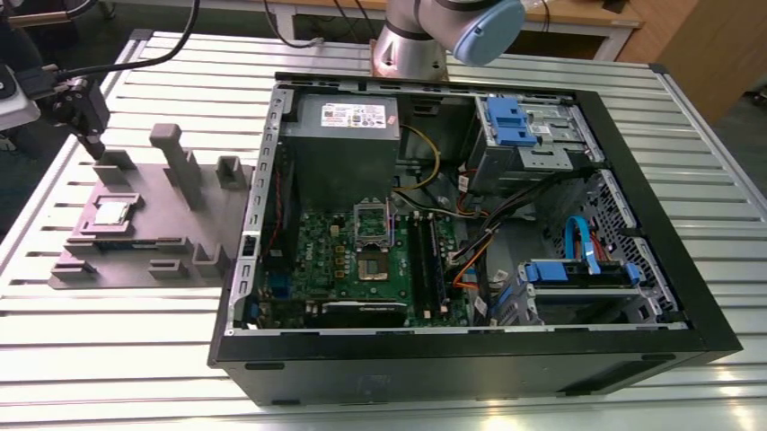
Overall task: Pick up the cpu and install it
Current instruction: 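Pick up the cpu and move it towards the insertion slot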
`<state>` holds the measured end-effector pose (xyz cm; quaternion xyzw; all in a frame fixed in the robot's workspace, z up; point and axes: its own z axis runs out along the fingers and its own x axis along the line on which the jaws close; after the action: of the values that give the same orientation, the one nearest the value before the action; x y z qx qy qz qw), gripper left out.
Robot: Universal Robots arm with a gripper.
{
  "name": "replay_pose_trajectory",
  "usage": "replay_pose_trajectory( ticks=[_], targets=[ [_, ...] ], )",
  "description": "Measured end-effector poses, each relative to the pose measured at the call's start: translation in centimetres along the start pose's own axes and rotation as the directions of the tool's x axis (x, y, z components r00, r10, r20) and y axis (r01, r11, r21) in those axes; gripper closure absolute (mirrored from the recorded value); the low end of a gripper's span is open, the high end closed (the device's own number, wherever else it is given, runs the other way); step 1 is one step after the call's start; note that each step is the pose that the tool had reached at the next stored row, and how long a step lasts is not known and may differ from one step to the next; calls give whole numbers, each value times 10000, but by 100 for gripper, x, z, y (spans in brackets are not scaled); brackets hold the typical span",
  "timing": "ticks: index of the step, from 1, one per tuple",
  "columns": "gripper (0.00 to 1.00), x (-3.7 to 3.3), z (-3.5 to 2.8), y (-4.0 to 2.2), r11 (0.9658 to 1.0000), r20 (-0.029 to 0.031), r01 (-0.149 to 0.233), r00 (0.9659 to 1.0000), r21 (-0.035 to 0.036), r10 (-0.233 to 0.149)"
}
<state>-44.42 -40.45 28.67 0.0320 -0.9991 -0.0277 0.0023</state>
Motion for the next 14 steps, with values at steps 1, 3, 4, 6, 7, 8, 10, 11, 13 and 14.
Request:
replay_pose_trajectory(
  ticks=[1,3,4,6,7,8,10,11,13,14],
  targets=[
    [29,0,0,0,10000,-1,0,10000,1,0],
    [29,0,1,0,10000,1,0,10000,-1,0],
    [29,0,3,0,10000,2,0,10000,-1,0],
    [29,-1,21,-1,10000,5,0,10000,-3,0],
    [29,0,35,-3,10000,3,0,10000,-2,0],
    [29,0,53,-5,10000,2,0,10000,-6,0],
    [29,-1,88,-10,10000,4,1,10000,-24,-1],
    [29,0,106,-12,10000,4,1,10000,-34,-1],
    [29,0,143,-17,10000,6,0,10000,-47,0],
    [29,0,161,-18,10000,6,0,10000,-50,0]
  ],
)
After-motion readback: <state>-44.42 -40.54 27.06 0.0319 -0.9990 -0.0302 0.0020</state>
